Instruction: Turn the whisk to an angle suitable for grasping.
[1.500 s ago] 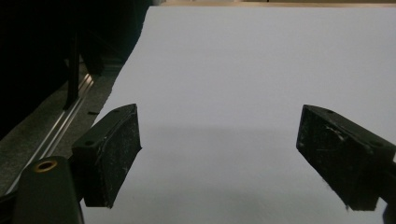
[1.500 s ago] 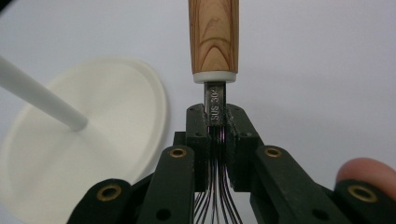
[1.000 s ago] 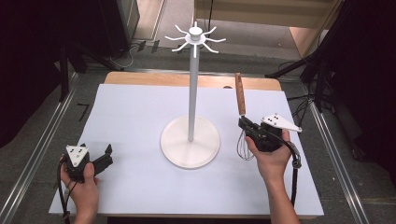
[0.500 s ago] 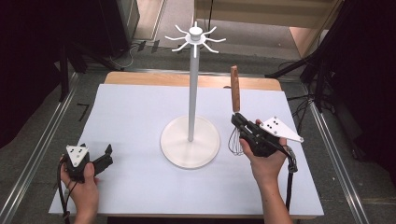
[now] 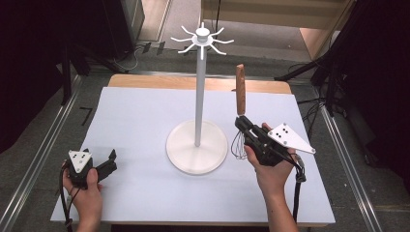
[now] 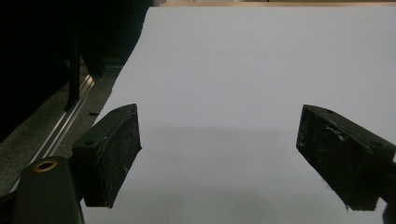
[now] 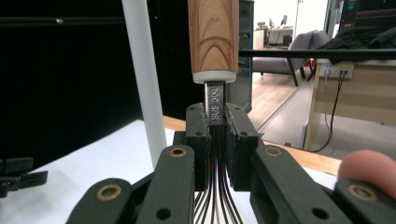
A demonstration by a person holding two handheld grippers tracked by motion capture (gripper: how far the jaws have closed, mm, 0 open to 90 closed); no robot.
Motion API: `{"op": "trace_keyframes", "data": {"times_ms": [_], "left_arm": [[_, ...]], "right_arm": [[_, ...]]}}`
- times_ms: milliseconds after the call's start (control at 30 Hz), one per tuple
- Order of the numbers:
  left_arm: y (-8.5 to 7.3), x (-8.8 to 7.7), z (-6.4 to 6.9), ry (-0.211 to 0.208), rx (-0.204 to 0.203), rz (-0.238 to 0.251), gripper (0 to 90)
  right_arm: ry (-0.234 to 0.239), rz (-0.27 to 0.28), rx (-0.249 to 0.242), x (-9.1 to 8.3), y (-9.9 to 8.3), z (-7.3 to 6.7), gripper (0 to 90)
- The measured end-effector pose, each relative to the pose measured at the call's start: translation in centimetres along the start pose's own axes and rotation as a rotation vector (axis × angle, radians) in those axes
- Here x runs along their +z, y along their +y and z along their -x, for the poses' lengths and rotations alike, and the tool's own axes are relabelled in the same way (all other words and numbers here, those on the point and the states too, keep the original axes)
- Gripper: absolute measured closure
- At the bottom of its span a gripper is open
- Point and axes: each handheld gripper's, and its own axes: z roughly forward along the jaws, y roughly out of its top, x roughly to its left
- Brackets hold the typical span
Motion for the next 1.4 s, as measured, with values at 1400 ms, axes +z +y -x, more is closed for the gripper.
{"op": "trace_keyframes", "data": {"times_ms": [1400], "left_arm": [[0.0, 0.1, 0.0, -0.003, 0.006, -0.006, 14.7]], "right_arm": [[0.085, 0.108, -0.04, 0.0, 4.0, -3.5, 82.7]]}}
